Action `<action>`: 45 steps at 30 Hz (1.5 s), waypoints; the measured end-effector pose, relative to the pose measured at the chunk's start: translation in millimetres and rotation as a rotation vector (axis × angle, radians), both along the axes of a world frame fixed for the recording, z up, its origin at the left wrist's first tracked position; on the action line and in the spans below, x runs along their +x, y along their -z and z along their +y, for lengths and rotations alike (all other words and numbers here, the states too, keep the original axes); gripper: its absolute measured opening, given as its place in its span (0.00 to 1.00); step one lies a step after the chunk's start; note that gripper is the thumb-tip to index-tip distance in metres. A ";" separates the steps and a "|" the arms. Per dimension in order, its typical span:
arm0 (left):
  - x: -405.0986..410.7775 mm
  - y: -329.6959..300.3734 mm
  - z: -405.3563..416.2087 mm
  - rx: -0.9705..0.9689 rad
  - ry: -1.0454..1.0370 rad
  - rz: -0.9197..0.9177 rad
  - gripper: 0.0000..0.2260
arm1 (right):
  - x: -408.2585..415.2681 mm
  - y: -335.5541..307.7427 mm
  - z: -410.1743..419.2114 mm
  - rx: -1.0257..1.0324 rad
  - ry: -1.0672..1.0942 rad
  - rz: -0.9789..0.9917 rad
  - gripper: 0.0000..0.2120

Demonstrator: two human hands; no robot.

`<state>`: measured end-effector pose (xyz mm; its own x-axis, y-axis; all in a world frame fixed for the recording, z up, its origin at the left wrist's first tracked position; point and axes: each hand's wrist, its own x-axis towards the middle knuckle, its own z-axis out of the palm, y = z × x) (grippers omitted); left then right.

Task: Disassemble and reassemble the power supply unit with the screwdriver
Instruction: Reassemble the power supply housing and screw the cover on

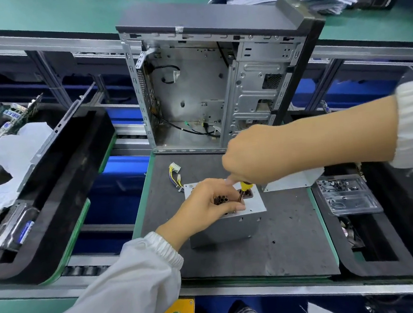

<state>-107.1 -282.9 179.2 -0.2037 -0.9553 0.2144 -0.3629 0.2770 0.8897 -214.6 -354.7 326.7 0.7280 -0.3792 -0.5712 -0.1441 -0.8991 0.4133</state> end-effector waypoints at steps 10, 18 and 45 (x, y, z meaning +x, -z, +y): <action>3.1 2.0 3.1 0.047 0.005 -0.009 0.09 | -4.4 -12.1 -2.5 -0.068 -0.300 -0.035 0.03; 4.2 3.5 1.8 -0.002 -0.033 -0.052 0.05 | -10.1 -16.9 -6.7 0.017 -0.268 -0.006 0.16; 13.7 0.4 -19.8 0.142 0.023 -1.000 0.57 | -54.3 -19.3 -13.6 0.325 0.468 -0.140 0.23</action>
